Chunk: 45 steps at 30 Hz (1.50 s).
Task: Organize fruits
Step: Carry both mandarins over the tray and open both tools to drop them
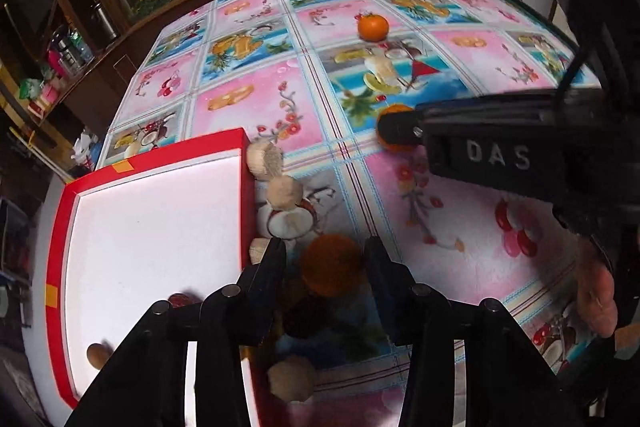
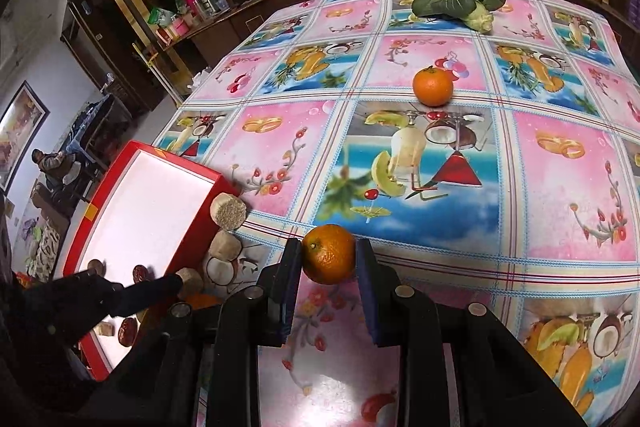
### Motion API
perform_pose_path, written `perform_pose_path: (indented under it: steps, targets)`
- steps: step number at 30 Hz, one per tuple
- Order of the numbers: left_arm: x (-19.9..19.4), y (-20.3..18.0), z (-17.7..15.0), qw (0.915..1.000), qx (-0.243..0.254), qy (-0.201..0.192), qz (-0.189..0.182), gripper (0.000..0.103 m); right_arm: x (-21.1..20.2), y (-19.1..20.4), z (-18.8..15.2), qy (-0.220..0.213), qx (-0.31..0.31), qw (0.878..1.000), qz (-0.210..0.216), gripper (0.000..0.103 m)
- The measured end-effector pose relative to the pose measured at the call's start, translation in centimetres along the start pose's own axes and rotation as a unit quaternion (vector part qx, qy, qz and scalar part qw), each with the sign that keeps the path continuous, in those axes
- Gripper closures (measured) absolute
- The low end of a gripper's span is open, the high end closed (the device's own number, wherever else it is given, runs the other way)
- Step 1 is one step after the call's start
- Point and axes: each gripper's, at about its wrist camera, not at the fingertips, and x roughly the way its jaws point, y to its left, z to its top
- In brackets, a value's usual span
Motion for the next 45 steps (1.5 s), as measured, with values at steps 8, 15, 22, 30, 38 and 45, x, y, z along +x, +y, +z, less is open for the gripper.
perform_pose_path:
  steps: [8,15,22,30,38,45]
  targets:
    - [-1.1,-0.4,-0.6,0.9996,-0.014,-0.023,0.007,0.073,0.3,0.1,0.0,-0.001,-0.004,1.000,-0.003,0.075]
    - [-4.2,3.2,-1.9,0.9960,-0.077,-0.036,-0.027,0.073,0.3,1.2,-0.3,0.000,-0.027,1.000,-0.001,0.075]
    - [-6.7,8.4,-4.5,0.9893,-0.138,-0.048,-0.010,0.073,-0.2,3.5,-1.2,-0.003,-0.059,0.998,0.012,0.075]
    - [-8.6,15.7,-9.0,0.9724,-0.227,-0.050,0.023,0.073,-1.5,10.6,-2.6,0.008,-0.113,0.992,0.051,0.075]
    - [-6.2,15.7,-7.8,0.9755,-0.218,-0.032,-0.005,0.072,1.5,15.5,-2.7,0.025,-0.159,0.986,0.044,0.076]
    - [-2.4,15.4,-6.4,0.9808,-0.195,-0.008,0.013,0.072,4.8,15.5,-1.8,0.039,-0.155,0.987,0.030,0.076]
